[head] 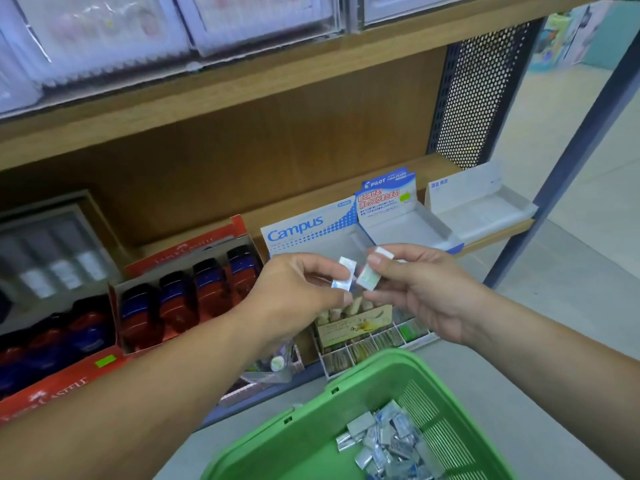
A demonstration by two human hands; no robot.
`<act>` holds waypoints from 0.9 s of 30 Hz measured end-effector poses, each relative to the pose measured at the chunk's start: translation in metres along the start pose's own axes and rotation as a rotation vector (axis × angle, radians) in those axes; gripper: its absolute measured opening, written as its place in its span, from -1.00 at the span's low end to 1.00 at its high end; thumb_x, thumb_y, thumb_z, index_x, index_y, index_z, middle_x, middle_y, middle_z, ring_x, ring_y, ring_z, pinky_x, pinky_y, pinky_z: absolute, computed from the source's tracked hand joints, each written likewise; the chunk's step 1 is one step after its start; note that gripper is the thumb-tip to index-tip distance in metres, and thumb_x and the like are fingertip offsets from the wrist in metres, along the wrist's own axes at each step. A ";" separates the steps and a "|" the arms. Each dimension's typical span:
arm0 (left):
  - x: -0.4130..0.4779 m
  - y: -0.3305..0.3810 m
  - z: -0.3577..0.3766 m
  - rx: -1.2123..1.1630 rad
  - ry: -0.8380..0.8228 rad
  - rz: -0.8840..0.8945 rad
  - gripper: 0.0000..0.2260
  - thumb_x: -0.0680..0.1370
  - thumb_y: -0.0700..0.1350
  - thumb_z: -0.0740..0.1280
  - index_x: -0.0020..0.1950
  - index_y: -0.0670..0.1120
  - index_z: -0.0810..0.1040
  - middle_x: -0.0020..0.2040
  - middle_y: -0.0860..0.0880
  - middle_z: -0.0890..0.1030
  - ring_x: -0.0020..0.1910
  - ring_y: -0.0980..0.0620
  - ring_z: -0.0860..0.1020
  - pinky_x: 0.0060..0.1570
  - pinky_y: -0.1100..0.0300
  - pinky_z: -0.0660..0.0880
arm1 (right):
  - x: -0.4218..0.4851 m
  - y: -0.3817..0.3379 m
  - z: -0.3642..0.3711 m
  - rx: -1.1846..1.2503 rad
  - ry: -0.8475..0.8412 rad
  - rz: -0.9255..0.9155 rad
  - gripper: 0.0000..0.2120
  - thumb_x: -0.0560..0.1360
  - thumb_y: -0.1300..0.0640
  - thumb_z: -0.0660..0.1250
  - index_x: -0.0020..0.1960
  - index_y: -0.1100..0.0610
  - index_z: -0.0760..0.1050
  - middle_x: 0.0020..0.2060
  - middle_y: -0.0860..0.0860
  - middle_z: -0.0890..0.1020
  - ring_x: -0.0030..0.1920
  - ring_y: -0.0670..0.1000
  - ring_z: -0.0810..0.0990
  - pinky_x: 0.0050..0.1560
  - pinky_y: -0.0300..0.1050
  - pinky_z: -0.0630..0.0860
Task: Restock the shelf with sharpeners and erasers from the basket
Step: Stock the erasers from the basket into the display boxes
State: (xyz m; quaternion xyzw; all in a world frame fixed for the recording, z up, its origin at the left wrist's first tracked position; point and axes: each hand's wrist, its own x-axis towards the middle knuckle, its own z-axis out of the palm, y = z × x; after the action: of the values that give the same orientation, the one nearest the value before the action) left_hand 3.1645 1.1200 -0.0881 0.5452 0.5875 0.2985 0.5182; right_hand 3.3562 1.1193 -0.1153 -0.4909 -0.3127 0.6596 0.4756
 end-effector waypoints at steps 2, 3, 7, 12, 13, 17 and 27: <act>0.007 0.000 -0.002 -0.016 0.034 -0.011 -0.77 0.38 -0.39 0.58 -0.07 -0.19 0.64 -0.25 -0.12 0.66 -0.39 0.06 0.59 -0.37 0.30 0.55 | 0.009 -0.005 -0.008 -0.073 0.052 -0.034 -0.82 0.48 0.24 0.48 0.05 0.29 0.64 -0.03 0.32 0.70 -0.11 0.17 0.70 -0.15 -0.05 0.70; 0.010 0.000 -0.002 -0.028 0.046 -0.008 -0.74 0.38 -0.39 0.59 -0.06 -0.19 0.60 -0.23 -0.11 0.63 -0.40 0.07 0.58 -0.40 0.32 0.53 | 0.013 -0.008 -0.011 -0.115 0.063 -0.053 -0.87 0.53 0.26 0.44 0.06 0.28 0.63 -0.01 0.32 0.70 -0.11 0.15 0.69 -0.18 -0.08 0.69; 0.029 0.000 -0.001 0.020 0.064 0.034 -0.64 0.37 -0.31 0.62 0.02 -0.08 0.54 -0.11 -0.12 0.62 -0.25 -0.04 0.62 -0.19 0.12 0.64 | 0.023 -0.019 -0.022 -0.208 0.040 -0.059 -0.81 0.56 0.37 0.37 0.16 0.23 0.58 -0.04 0.27 0.73 -0.07 0.15 0.70 -0.12 -0.06 0.66; 0.057 0.006 0.004 0.128 -0.002 0.048 -0.63 0.51 -0.19 0.51 0.18 0.22 0.57 0.02 -0.10 0.65 -0.11 -0.07 0.67 0.06 -0.04 0.61 | 0.038 -0.028 -0.038 -0.419 0.173 -0.088 -0.73 0.45 0.35 0.51 0.10 0.21 0.53 0.00 0.23 0.70 -0.15 0.27 0.73 -0.18 0.07 0.69; 0.065 0.008 0.006 0.137 0.008 0.047 -0.70 0.53 -0.17 0.49 0.13 0.19 0.60 0.03 -0.10 0.65 -0.06 -0.06 0.66 0.05 -0.02 0.59 | 0.041 -0.031 -0.043 -0.432 0.206 -0.100 -0.75 0.45 0.34 0.51 0.07 0.22 0.53 0.00 0.25 0.70 -0.14 0.28 0.73 -0.20 0.06 0.69; 0.092 0.010 0.023 0.119 0.107 0.020 -0.83 0.50 -0.15 0.51 0.03 0.02 0.60 -0.01 -0.07 0.68 -0.14 0.04 0.62 -0.19 0.19 0.55 | 0.049 -0.037 -0.059 -0.454 0.227 -0.144 -0.82 0.49 0.31 0.48 0.05 0.19 0.55 -0.04 0.20 0.73 -0.09 0.18 0.73 -0.23 -0.01 0.65; 0.107 -0.018 0.039 0.272 0.064 -0.047 -0.86 0.45 -0.13 0.59 -0.08 -0.06 0.65 -0.22 -0.01 0.68 -0.26 0.07 0.62 -0.27 0.25 0.51 | 0.061 -0.023 -0.071 -0.422 0.219 -0.177 -0.80 0.48 0.31 0.50 0.08 0.19 0.62 -0.23 0.06 0.61 -0.29 0.08 0.66 -0.09 0.09 0.71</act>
State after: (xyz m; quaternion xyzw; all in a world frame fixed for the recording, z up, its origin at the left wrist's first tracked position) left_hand 3.2090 1.2087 -0.1461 0.5866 0.6514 0.2214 0.4274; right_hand 3.4264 1.1801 -0.1389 -0.6185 -0.4317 0.4784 0.4496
